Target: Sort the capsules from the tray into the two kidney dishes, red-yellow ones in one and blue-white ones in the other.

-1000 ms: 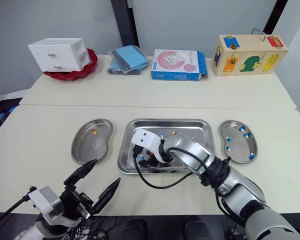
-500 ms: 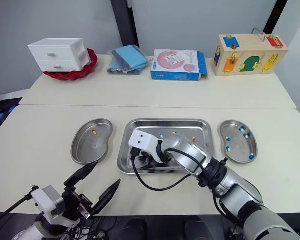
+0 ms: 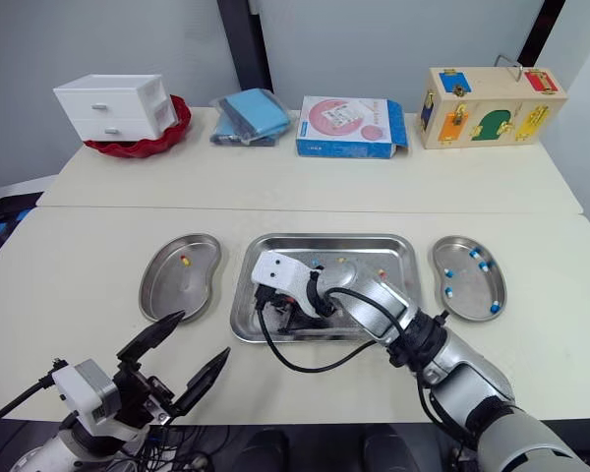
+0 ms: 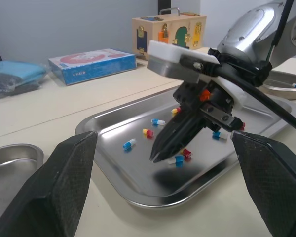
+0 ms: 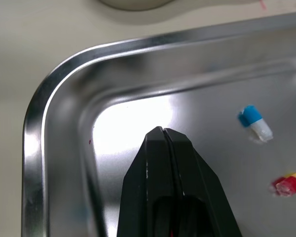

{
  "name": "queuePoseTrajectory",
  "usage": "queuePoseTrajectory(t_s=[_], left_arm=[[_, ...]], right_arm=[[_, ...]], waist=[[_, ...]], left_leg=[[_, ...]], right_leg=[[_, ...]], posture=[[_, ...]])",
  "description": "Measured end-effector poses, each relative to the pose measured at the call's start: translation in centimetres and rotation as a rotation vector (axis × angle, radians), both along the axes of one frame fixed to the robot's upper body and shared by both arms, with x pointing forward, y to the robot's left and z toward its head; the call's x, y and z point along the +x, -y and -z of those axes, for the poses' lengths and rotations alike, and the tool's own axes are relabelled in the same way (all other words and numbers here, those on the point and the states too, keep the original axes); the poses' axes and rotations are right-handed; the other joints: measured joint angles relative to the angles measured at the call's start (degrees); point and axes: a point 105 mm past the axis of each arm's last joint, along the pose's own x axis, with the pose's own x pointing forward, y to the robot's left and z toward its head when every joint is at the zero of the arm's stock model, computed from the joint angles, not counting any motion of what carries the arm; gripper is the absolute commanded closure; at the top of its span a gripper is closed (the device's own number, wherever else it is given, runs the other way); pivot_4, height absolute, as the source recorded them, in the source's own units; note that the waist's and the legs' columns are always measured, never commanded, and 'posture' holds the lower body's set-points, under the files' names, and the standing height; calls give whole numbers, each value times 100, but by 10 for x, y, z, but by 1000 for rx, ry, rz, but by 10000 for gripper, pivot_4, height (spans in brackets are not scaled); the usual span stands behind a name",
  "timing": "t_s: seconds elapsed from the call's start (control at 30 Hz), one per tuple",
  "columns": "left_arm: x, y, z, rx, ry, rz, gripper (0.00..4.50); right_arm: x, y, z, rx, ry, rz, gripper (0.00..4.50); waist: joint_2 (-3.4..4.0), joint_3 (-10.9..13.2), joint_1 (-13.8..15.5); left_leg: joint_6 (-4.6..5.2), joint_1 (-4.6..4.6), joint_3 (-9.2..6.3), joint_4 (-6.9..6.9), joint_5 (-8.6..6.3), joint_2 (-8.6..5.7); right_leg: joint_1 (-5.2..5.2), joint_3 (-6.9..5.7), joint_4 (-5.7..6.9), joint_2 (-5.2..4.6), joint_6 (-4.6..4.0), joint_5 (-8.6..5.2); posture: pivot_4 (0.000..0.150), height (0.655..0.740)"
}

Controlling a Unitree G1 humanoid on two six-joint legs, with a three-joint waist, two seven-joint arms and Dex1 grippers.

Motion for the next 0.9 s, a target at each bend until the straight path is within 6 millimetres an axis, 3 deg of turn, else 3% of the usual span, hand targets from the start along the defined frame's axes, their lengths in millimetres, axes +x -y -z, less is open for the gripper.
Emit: queuePoseTrajectory(t_s=[0.1, 0.3, 0.8, 0.9], left_arm=[[-3, -3, 5, 4, -11, 6, 0], [-7, -9, 15, 12, -18, 9, 0], [-10, -12, 18, 14, -7, 27, 0], [-11, -13, 20, 18, -8, 31, 0]], right_arm=[[0, 2, -4, 18, -11, 0, 35442], [0, 6, -12, 25, -12, -8, 18907], [-4, 19, 11, -131, 2, -32, 18907], [-5, 18, 11, -134, 9, -40, 23677]], waist=[[0, 0, 0], [1, 1, 0], [0, 2, -3], [0, 2, -3]], left_leg=[[0, -1, 1, -1, 0, 0], [0, -2, 1, -2, 0, 0], [0, -4, 2, -3, 0, 0], [0, -4, 2, -3, 0, 0]], right_leg=[[-2, 0, -1, 0, 0, 0], [-5, 1, -1, 0, -1, -1], [-8, 2, -1, 0, -2, -1], [-8, 2, -1, 0, -2, -1]], posture=[[1500, 7400], [1500, 7400], [1500, 7400], [1500, 7400]])
